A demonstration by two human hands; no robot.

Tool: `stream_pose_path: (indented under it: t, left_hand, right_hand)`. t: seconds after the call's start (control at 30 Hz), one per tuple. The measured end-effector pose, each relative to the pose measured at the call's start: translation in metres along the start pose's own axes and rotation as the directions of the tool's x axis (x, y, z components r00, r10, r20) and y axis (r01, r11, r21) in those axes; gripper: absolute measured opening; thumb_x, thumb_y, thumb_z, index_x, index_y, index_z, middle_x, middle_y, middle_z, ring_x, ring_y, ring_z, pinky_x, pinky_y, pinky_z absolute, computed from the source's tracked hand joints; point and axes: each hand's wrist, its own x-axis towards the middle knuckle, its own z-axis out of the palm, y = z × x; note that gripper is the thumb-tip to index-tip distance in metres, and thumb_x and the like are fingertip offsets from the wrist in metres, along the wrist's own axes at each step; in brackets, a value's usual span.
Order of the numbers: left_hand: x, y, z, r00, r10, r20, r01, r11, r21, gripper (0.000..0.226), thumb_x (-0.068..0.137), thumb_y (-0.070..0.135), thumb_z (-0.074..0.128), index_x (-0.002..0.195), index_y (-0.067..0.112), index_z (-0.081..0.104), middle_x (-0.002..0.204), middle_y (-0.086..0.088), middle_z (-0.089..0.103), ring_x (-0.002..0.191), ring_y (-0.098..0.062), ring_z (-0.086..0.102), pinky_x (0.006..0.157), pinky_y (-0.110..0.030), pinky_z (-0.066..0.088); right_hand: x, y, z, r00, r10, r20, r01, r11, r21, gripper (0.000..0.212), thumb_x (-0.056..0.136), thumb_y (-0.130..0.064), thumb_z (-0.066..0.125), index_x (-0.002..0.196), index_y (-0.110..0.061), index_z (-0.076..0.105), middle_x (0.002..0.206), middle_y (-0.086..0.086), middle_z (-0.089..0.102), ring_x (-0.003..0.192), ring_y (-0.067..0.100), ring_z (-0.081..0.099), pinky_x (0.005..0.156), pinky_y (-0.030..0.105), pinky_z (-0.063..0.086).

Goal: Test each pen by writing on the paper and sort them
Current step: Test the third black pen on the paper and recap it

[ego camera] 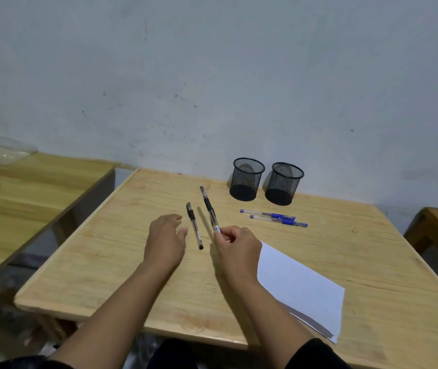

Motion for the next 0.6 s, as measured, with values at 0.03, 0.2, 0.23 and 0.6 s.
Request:
stream_pose_path:
  t: [0.03,0.2,0.23,0.6]
  left_hand:
    - [-0.001,-0.006,0.003,1.000,0.016,0.002,-0.016,0.999,0.040,0.035,0.091,0.024,0.053,0.123,0.010,0.056,0.128,-0.009,0.057,0.124,-0.024,0.043,0.101,-0.035,0.038]
    - [-0.005,-0.011,0.008,0.997,0.069,-0.023,-0.067,0.996,0.064,0.035,0.091,0.027,0.051,0.121,0.010,0.057,0.126,-0.006,0.057,0.125,-0.020,0.040,0.100,-0.032,0.038]
    - [-0.005,-0.012,0.008,0.996,0.078,-0.031,-0.076,0.995,0.068,0.034,0.091,0.027,0.052,0.120,0.010,0.058,0.125,-0.006,0.057,0.124,-0.020,0.041,0.099,-0.032,0.038]
    - [-0.003,-0.013,0.010,0.993,0.105,-0.055,-0.099,0.991,0.095,0.034,0.091,0.026,0.051,0.119,0.009,0.058,0.123,-0.007,0.058,0.122,-0.021,0.043,0.096,-0.032,0.040]
  right_hand:
    - [-0.001,0.000,0.005,1.000,0.004,-0.018,-0.004,1.000,-0.009,0.014,0.084,-0.020,0.063,0.090,-0.012,0.074,0.083,0.003,0.065,0.077,0.014,0.056,0.063,0.021,0.043]
    - [-0.004,0.011,0.027,0.995,-0.053,-0.080,0.036,0.979,-0.202,0.020,0.086,-0.030,0.061,0.097,-0.020,0.074,0.088,0.000,0.068,0.088,0.010,0.042,0.068,0.026,0.038]
    - [-0.003,0.013,0.031,0.995,-0.056,-0.079,0.036,0.971,-0.238,0.021,0.086,-0.032,0.061,0.098,-0.021,0.074,0.087,0.000,0.068,0.088,0.010,0.041,0.070,0.027,0.040]
    - [-0.002,0.013,0.034,0.994,-0.105,0.013,0.100,0.889,-0.446,0.024,0.088,-0.030,0.057,0.099,-0.016,0.074,0.091,0.004,0.065,0.097,0.018,0.048,0.082,0.038,0.048]
